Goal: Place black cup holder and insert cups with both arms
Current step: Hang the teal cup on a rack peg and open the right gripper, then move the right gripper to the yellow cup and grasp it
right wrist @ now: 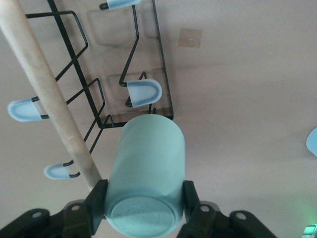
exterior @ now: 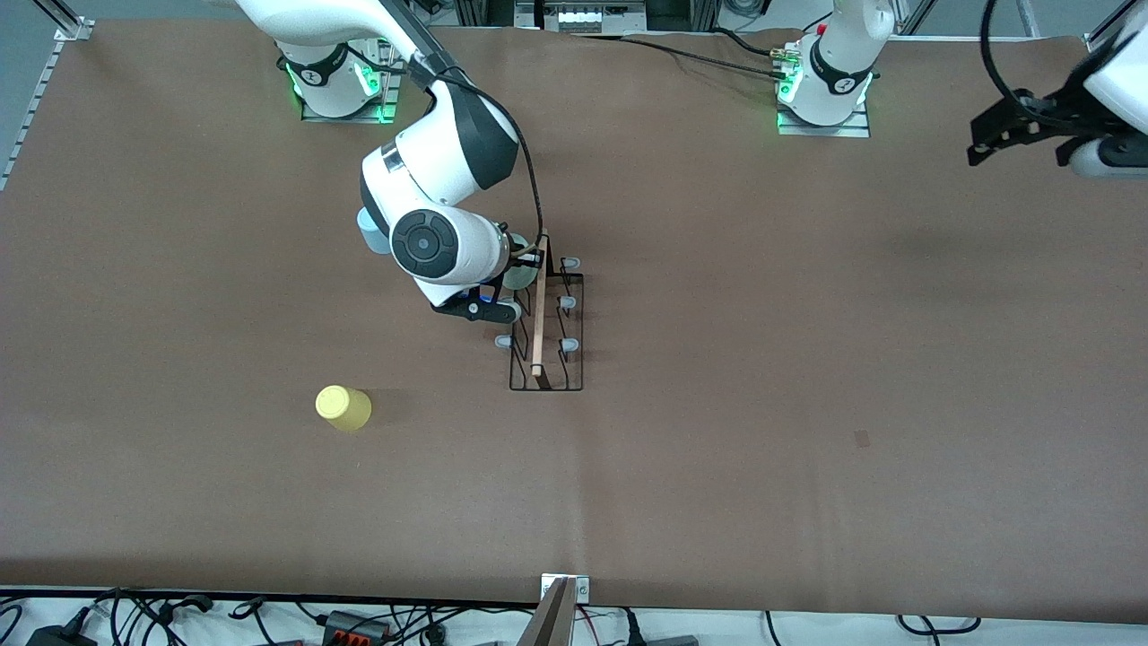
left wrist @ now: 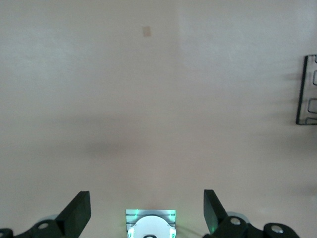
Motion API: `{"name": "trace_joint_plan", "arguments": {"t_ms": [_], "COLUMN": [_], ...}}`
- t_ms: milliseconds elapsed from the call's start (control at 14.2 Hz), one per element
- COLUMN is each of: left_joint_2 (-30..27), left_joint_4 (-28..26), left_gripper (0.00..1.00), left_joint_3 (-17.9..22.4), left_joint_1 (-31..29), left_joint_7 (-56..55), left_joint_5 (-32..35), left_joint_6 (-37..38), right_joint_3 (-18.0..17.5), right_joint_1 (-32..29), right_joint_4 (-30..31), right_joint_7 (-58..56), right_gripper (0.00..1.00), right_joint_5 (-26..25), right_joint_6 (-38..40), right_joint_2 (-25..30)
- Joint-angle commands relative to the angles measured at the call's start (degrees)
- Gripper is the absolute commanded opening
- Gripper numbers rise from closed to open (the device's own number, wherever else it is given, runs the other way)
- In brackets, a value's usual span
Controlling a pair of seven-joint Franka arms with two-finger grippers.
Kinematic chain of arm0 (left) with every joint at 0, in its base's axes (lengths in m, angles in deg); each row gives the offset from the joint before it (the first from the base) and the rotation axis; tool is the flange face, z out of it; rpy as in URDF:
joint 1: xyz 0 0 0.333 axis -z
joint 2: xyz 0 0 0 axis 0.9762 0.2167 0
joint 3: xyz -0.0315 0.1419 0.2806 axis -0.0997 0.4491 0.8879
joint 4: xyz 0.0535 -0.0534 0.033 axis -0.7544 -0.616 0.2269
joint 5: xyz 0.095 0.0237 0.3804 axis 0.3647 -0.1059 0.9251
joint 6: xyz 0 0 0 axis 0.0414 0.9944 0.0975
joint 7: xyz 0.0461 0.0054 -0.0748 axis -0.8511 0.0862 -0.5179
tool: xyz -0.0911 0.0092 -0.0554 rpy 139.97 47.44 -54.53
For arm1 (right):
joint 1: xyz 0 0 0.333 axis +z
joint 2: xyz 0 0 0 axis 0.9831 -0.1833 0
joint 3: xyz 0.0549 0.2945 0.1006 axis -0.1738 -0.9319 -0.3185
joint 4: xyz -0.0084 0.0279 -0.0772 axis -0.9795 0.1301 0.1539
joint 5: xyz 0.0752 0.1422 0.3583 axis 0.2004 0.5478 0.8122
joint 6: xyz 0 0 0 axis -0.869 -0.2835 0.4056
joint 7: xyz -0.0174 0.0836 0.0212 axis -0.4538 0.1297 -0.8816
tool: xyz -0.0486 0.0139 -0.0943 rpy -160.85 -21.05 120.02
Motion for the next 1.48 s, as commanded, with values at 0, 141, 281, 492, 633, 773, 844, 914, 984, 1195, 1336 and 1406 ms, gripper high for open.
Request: {"name": "trace_joint_plan", "arguments": {"t_ms": [0, 141, 281, 492, 633, 773, 844, 914, 984, 1195, 1336, 1406], "left_joint_2": [-1.57, -1.12, -1.04, 0.37, 1.42, 2.73, 3.53, 3.71, 3.62, 3.36, 3.27, 3.27], "left_joint_4": [-5.61, -5.53, -5.44, -4.21, -4.03, -2.55, -1.49, -1.40, -1.66, -1.66, -1.66, -1.57], "left_gripper": [1.00, 1.00, 1.00, 1.00, 1.00, 1.00, 1.00, 1.00, 1.00, 1.00, 1.00, 1.00], "left_joint_3": [0.59, 0.76, 0.76, 0.76, 0.76, 0.76, 0.85, 0.76, 0.85, 0.76, 0.76, 0.76], "left_joint_1": [0.15, -1.16, -2.39, -3.80, -4.41, -5.21, -6.26, -7.31, -7.76, -7.85, -7.85, -7.85], "left_joint_7": [1.21, 1.12, 1.30, 1.30, 0.95, 1.30, 1.21, 1.21, 1.30, 1.21, 1.21, 1.21], "left_joint_5": [-1.04, -0.87, -0.78, -0.86, -0.69, -0.60, -0.69, -0.78, -0.86, -0.69, -0.69, -0.60], "left_joint_6": [-2.51, -2.51, -2.51, -3.12, -3.21, -3.21, -3.30, -4.69, -6.71, -7.34, -7.52, -7.60], "right_joint_3": [0.38, 0.99, 4.05, 12.48, 15.48, 16.02, 15.93, 15.93, 15.85, 15.32, 15.32, 15.32], "right_joint_1": [-0.26, -0.62, -1.14, -1.14, -2.45, -4.91, -6.49, -8.33, -10.09, -12.39, -12.40, -12.57], "right_joint_4": [-1.35, -2.66, -5.91, -8.38, -8.47, -8.82, -8.82, -8.91, -8.91, -8.91, -8.83, -8.82], "right_joint_7": [1.78, 4.67, 6.96, 6.80, 4.96, 0.49, -2.84, -7.92, -13.80, -23.07, -25.54, -25.72], "right_gripper": [1.00, 1.00, 1.00, 1.00, 1.00, 1.00, 1.00, 1.00, 1.00, 1.00, 1.00, 1.00], "right_joint_5": [0.25, -0.10, -0.37, -4.04, -7.30, -10.72, -11.70, -11.62, -11.36, -10.91, -10.74, -10.65], "right_joint_6": [0.58, 0.58, 1.02, -0.29, -5.98, -12.92, -14.87, -17.15, -18.65, -19.11, -18.76, -18.58], "right_joint_2": [-0.20, 0.76, 1.47, -0.01, -3.43, -6.78, -7.83, -8.89, -9.77, -11.44, -12.41, -12.85]}}
